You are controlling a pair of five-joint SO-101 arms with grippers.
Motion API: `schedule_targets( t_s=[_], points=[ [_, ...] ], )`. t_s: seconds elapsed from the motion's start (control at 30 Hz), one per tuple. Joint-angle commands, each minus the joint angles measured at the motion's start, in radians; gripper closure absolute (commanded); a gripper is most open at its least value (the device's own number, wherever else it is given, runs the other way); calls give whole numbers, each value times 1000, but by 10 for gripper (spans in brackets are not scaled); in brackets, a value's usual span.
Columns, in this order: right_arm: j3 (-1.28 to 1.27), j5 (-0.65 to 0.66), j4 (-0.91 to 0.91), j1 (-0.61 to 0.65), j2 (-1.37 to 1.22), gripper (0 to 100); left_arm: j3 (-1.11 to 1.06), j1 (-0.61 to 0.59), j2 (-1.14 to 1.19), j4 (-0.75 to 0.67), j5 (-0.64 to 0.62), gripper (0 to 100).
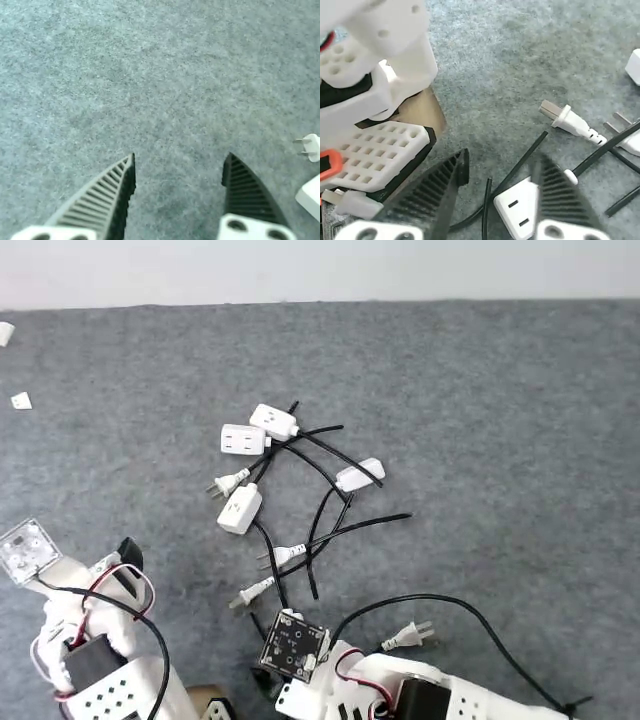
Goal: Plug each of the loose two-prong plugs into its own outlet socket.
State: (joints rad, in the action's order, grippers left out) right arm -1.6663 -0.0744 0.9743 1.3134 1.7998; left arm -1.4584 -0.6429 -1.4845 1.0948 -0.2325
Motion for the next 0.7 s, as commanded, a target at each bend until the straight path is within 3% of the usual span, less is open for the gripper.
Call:
schedule_targets(
  t_s=[0.0, 0.2, 0.43, 0.67],
  points=[
    [-12, -23, -8, -15, -13, 745, 12, 23, -2, -23, -8, 735],
    [80, -26, -88, -39, -203, 739, 1, 26, -2, -28, -8, 735],
    [361, -26, -22, -113, -711, 728, 1, 44, -2, -25, -8, 735],
    [411, -35, -226, -105, -1061, 728, -1, 44, -2, -29, -6, 735]
  ],
)
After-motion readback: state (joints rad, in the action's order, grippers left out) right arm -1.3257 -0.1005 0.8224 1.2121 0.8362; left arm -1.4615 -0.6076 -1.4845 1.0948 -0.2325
